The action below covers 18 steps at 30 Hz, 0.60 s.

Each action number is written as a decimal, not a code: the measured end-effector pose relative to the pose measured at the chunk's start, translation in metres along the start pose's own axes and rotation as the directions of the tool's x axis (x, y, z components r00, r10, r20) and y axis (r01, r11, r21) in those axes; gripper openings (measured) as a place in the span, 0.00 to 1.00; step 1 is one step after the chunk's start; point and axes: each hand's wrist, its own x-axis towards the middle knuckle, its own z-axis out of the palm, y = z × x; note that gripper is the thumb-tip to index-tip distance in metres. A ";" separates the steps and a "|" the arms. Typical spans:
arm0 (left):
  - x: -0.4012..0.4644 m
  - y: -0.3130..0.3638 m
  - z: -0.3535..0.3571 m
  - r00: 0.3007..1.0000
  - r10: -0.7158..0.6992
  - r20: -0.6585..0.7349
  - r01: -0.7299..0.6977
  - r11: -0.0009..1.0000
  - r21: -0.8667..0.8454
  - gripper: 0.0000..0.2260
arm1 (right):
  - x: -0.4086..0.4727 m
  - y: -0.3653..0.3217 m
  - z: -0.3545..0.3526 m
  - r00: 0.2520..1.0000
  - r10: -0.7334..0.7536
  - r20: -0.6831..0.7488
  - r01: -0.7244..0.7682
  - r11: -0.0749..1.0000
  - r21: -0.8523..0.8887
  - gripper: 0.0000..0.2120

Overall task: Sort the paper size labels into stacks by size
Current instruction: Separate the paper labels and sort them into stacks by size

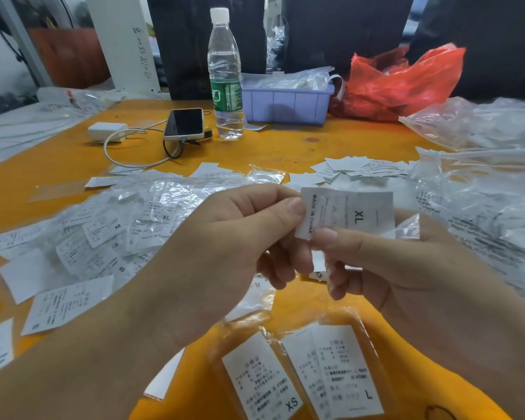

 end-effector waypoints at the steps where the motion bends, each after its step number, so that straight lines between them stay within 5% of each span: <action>1: 0.000 0.000 0.000 1.000 0.005 -0.002 -0.005 1.000 0.007 0.11 | 0.000 0.000 0.000 1.000 -0.006 -0.002 0.006 1.000 -0.002 0.20; 9: -0.003 0.001 0.000 0.995 0.087 -0.039 -0.078 0.978 0.194 0.05 | 0.000 0.003 0.003 1.000 -0.006 -0.020 0.006 1.000 -0.027 0.14; 18: 0.000 -0.002 -0.007 0.997 -0.029 0.071 0.020 0.992 0.124 0.09 | -0.004 0.005 0.002 0.999 0.034 0.014 -0.031 0.987 -0.160 0.21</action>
